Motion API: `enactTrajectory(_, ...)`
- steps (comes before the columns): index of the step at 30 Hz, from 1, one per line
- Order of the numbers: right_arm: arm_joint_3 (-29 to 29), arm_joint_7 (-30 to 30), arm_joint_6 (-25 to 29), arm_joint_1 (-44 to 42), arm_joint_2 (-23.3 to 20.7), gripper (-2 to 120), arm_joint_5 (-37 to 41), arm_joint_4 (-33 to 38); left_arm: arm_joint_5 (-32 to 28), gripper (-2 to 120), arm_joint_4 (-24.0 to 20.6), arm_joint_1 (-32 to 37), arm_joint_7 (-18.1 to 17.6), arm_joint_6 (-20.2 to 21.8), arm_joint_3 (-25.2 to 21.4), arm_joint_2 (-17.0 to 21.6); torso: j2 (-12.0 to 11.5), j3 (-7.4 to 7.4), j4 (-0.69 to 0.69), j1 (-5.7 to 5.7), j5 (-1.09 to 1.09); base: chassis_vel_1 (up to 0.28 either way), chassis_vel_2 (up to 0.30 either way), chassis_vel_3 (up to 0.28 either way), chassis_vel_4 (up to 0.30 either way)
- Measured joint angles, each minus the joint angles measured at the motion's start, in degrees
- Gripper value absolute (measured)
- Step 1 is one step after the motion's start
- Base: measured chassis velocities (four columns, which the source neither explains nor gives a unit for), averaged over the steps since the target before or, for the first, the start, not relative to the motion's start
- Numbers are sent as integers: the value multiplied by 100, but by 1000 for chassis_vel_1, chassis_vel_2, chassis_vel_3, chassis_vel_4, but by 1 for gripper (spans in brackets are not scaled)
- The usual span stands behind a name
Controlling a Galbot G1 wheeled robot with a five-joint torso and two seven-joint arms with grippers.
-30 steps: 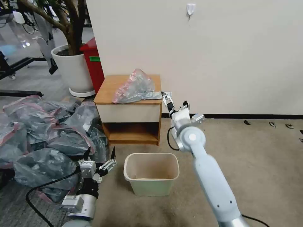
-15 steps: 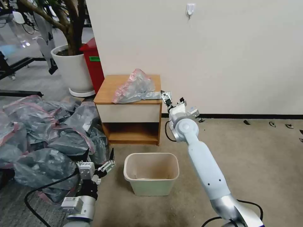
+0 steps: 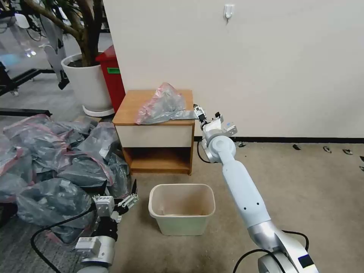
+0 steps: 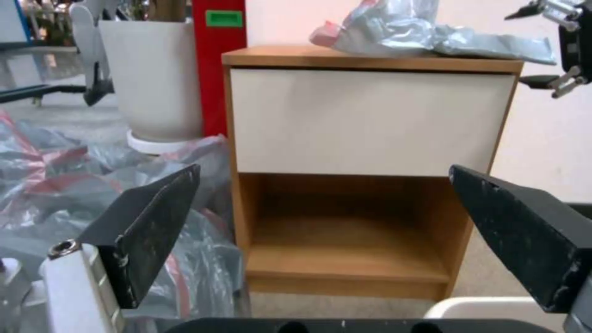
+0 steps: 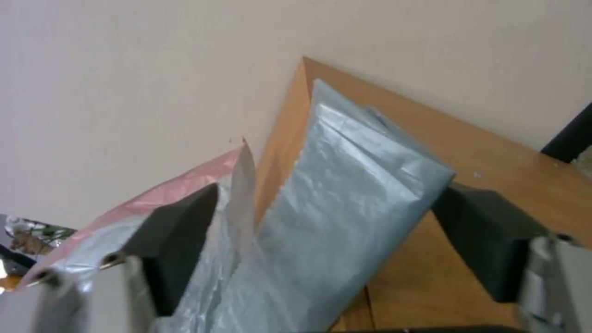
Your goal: Pick up the garbage bag from the table and place it over the trash can.
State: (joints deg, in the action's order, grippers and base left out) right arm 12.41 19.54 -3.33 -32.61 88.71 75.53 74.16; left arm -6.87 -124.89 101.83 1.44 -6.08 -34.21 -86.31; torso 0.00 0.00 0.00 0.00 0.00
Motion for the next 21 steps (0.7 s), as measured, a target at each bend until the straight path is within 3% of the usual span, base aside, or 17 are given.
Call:
enactTrajectory(6, 10, -14, 3, 8, 67, 65, -69, -87, 20, 100, 6, 10, -2, -19, -8, 0, 0, 0, 0, 0, 0, 0, 0, 0, 0)
enactTrajectory(12, 22, -52, 34, 32, 95, 37, -164, -137, 57, 100, 45, 31, -3, -68, -15, 7, 0, 0, 0, 0, 0, 0, 0, 0, 0)
enactTrajectory(17, 18, -75, 65, 32, 91, 25, -226, -147, 85, 100, 90, 34, -3, -102, -9, 0, 0, 0, 0, 0, 0, 0, 0, 0, 0)
enactTrajectory(21, 14, -105, 103, 3, 56, 5, -279, -148, 122, 100, 139, 23, -3, -123, 7, -14, 0, 0, 0, 0, 0, 0, 0, 0, 0)
